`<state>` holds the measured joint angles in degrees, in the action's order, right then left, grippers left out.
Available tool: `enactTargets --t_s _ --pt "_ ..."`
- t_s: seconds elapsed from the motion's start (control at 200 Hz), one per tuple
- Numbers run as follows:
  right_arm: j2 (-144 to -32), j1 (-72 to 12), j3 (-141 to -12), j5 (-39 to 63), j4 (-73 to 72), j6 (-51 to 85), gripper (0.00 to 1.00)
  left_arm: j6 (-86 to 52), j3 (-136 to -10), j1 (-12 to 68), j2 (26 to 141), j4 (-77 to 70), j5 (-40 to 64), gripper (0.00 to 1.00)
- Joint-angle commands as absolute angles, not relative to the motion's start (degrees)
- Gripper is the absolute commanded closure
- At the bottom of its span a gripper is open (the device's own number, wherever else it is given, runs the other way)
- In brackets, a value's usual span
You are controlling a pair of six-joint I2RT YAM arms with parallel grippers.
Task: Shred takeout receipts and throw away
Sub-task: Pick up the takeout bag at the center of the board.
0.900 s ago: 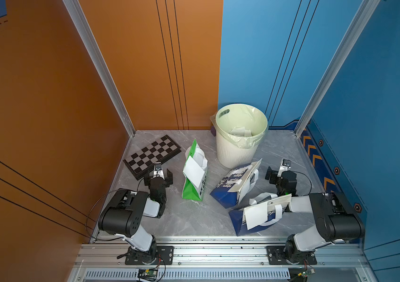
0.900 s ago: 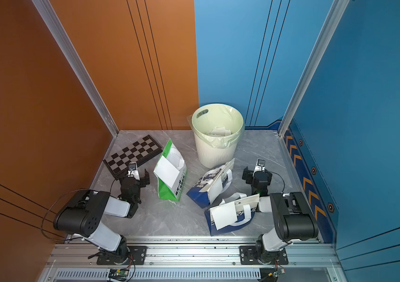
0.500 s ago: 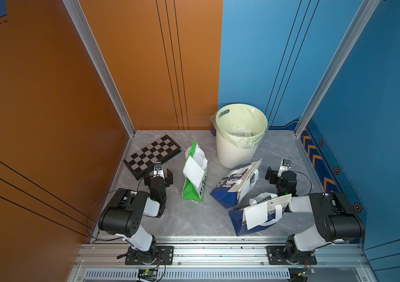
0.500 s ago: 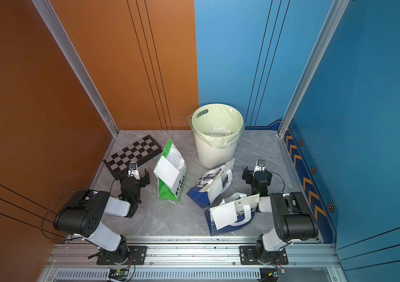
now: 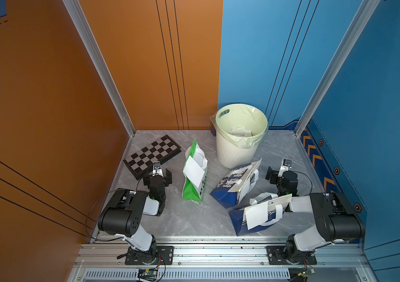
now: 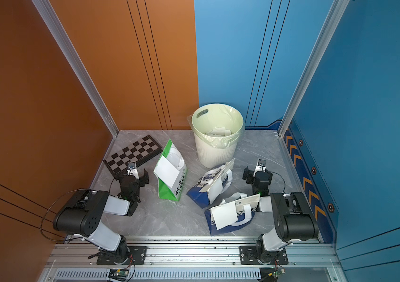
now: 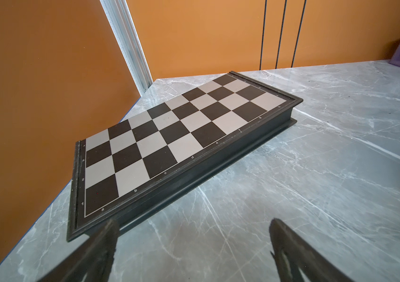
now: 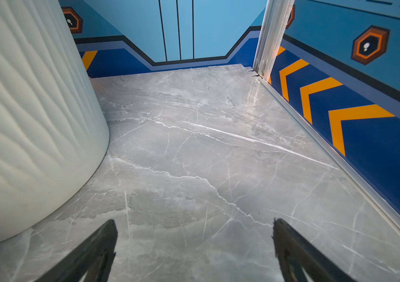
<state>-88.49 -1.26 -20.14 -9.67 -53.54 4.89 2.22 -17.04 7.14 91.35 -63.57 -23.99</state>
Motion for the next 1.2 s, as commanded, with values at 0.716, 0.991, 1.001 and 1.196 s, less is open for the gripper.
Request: enactTargets --t_s 0.716,0.991,1.001,1.196 --pt "-52.8 10.8 -34.4 -14.6 2.6 22.2 0.00 -8.3 -31.2 12.0 46.5 -12.0 -24.1 0.02" --pt "-49.6 10.3 -42.1 -6.0 11.0 23.6 0.00 -3.1 -52.0 23.7 48.1 9.6 -8.1 0.01" --pt "-49.5 10.1 -42.4 -5.6 11.1 23.6 0.00 -2.7 -52.7 24.7 48.4 10.1 -8.1 0.01" --pt "-47.8 7.4 -48.7 -1.6 18.6 21.3 0.00 2.4 -63.9 45.6 55.9 20.6 -14.2 0.00"
